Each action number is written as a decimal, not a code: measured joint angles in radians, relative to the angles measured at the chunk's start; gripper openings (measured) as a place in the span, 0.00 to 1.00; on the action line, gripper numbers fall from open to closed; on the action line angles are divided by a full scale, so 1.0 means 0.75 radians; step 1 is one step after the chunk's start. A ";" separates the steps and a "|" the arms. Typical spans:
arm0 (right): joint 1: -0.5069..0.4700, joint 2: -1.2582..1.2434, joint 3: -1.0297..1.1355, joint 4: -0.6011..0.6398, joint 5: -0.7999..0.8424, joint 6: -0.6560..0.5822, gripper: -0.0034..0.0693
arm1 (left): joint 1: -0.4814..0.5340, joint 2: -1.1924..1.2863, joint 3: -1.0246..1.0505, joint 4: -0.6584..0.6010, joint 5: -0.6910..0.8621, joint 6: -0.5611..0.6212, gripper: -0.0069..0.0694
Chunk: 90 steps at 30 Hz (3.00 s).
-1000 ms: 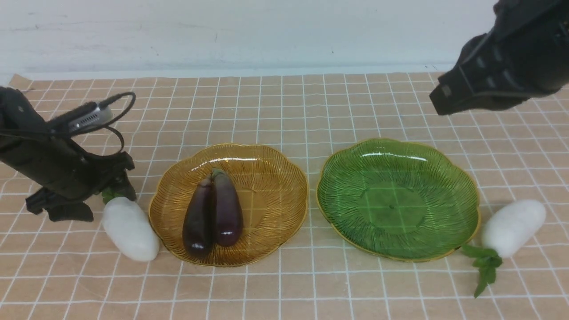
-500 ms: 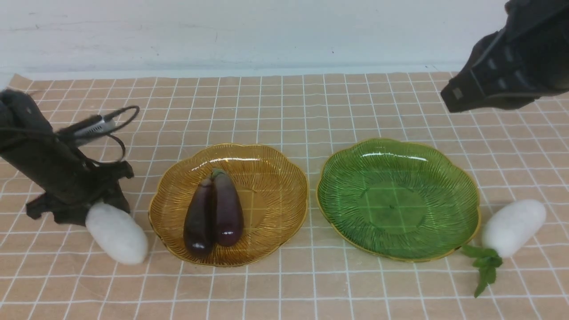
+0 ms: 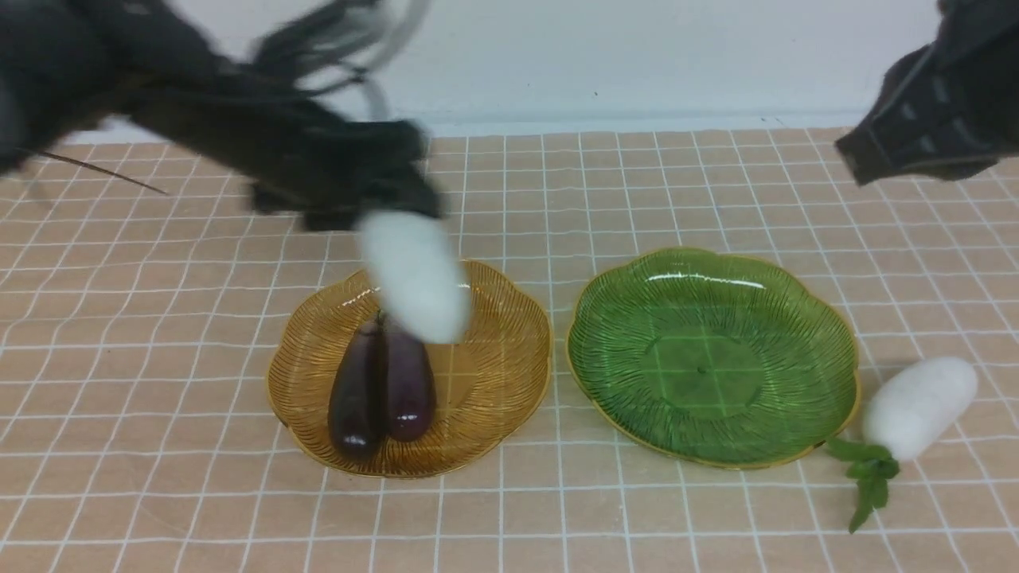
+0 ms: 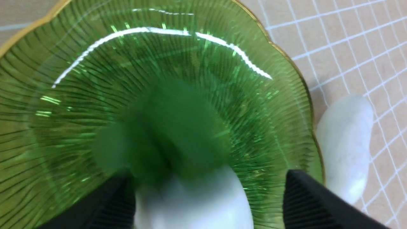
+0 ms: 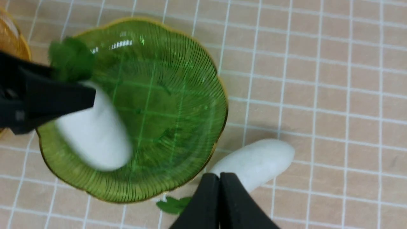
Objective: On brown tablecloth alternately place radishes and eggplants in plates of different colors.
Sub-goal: 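Pick up the white radish and place it on the plate, then place the white radish on the plate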
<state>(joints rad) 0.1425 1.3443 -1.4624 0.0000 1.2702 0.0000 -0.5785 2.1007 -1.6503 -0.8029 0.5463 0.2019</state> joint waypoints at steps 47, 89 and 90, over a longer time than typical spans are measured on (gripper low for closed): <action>-0.372 0.901 0.080 0.236 -0.165 0.282 0.94 | 0.309 -1.032 0.593 0.851 0.656 -0.245 0.09; 0.149 0.797 -0.601 0.471 -0.054 0.021 0.69 | 0.309 -1.092 0.601 0.852 0.783 -0.209 0.09; 0.149 0.747 -0.611 0.445 -0.050 0.022 0.64 | 0.309 -1.107 0.601 0.854 0.787 -0.205 0.09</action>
<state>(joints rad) 0.2545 1.9047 -1.9205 0.3339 1.2326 0.0162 -0.3467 1.2701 -1.1992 -0.1625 1.1362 0.0484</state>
